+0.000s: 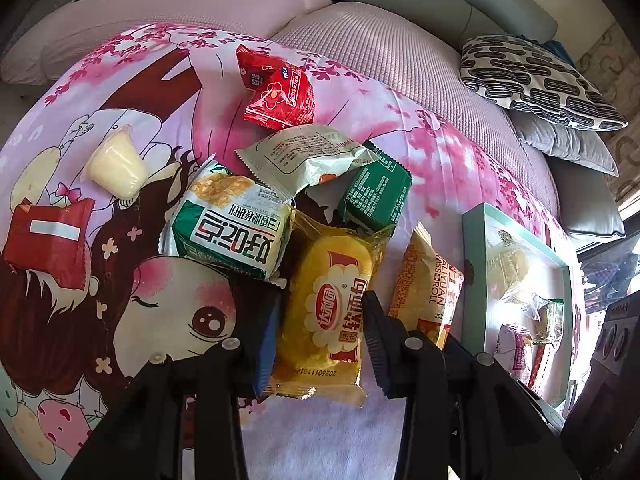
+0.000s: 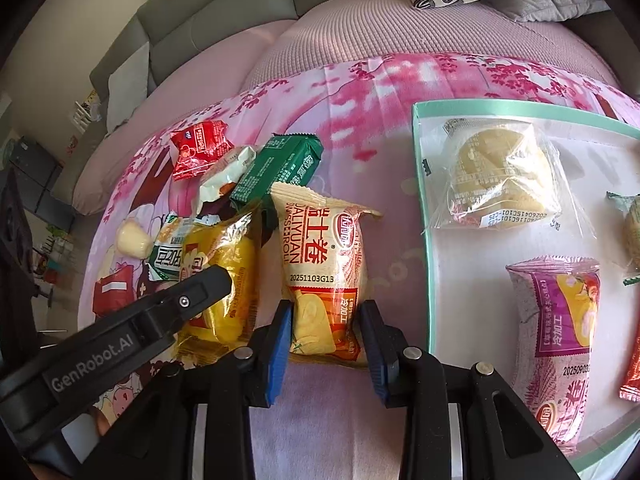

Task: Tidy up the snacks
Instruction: 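Lift the yellow-red cake pack with the right gripper while the left gripper grasps the yellow cake pack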

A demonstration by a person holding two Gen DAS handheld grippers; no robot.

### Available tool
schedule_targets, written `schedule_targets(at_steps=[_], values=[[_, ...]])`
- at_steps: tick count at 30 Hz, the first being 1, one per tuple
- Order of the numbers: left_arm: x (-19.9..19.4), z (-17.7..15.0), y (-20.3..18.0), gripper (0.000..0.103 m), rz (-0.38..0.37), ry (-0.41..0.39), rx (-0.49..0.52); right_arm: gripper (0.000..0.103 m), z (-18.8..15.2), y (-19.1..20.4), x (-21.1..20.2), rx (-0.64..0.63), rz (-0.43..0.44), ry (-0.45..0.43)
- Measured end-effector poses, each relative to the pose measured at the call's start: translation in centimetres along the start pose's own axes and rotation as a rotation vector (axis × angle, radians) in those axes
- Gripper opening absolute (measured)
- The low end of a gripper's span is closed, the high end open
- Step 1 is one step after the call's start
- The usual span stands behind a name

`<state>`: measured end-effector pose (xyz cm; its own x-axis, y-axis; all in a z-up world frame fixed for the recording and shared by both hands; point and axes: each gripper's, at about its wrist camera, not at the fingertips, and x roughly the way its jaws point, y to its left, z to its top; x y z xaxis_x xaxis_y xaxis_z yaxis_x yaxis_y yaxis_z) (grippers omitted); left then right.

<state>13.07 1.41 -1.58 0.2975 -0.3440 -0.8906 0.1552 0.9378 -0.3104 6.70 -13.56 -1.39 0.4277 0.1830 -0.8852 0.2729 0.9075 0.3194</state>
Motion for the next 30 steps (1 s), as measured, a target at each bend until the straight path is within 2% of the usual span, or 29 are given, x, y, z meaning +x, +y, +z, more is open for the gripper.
schedule_targets(at_steps=[8, 17, 30], values=[[0.0, 0.0, 0.0, 0.041, -0.001, -0.004, -0.001, 0.037, 0.0, 0.4, 0.1, -0.021, -0.011, -0.01], [-1.2, 0.1, 0.0, 0.039, 0.002, -0.044, 0.004, 0.033, 0.1, 0.6, -0.7, -0.031, -0.005, -0.026], [-4.7, 0.4, -0.8, 0.038, -0.011, -0.143, 0.021, 0.032, 0.3, 0.7, -4.8, -0.023, 0.015, -0.108]])
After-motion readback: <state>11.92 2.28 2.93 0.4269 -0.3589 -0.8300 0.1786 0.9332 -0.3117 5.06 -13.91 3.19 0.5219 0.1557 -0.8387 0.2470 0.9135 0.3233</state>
